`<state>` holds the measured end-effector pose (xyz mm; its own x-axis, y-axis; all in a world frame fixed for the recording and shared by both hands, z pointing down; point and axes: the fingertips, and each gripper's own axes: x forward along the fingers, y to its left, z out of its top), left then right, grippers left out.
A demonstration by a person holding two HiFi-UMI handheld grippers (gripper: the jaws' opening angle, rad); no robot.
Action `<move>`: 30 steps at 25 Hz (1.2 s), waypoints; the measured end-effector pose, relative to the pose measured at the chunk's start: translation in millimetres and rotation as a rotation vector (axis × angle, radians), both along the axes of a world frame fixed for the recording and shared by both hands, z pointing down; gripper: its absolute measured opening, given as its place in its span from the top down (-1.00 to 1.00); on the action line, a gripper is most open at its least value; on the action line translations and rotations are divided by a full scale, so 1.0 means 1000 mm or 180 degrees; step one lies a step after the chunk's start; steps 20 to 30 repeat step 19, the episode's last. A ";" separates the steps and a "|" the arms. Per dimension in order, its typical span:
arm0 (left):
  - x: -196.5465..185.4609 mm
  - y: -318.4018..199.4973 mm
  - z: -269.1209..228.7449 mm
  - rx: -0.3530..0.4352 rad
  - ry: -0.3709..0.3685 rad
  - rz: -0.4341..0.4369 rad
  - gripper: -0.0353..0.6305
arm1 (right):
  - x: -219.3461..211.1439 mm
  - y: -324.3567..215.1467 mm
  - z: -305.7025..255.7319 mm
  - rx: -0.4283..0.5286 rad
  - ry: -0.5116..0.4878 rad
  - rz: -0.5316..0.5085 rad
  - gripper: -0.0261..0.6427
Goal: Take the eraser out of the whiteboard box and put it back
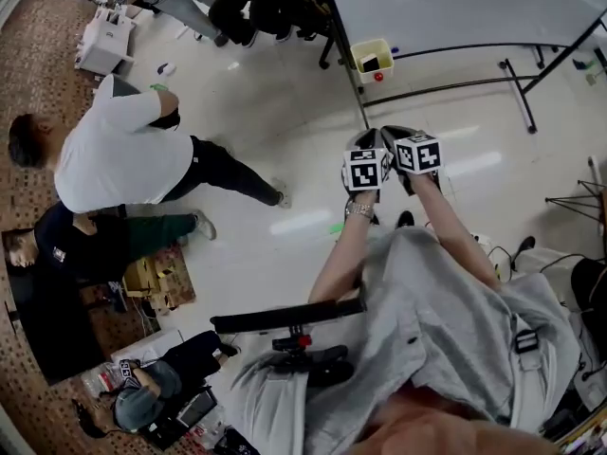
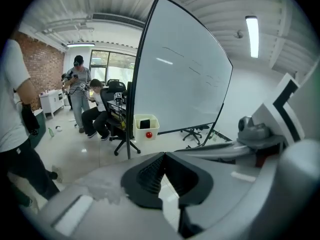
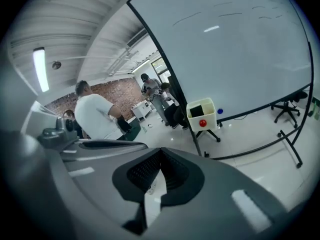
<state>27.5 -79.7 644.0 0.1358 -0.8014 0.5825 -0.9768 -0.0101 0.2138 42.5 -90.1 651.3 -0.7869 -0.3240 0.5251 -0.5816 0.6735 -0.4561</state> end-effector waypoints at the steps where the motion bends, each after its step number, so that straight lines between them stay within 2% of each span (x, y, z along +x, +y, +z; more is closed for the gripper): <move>1: -0.002 0.002 -0.006 0.0031 0.0000 0.0006 0.88 | -0.003 0.003 -0.006 0.0052 0.0004 0.0003 0.91; 7: -0.013 0.013 -0.025 0.0139 0.0001 0.0095 0.88 | -0.015 0.012 -0.028 0.0266 0.0033 0.0064 0.91; 15: -0.001 0.014 -0.014 0.0082 -0.0009 0.0227 0.88 | 0.006 0.011 -0.026 0.0371 0.0149 0.0258 0.91; 19: 0.009 0.017 -0.012 0.0042 0.0014 0.0321 0.88 | 0.015 0.014 -0.024 0.0370 0.0212 0.0296 0.91; 30: 0.009 0.017 -0.012 0.0042 0.0014 0.0321 0.88 | 0.015 0.014 -0.024 0.0370 0.0212 0.0296 0.91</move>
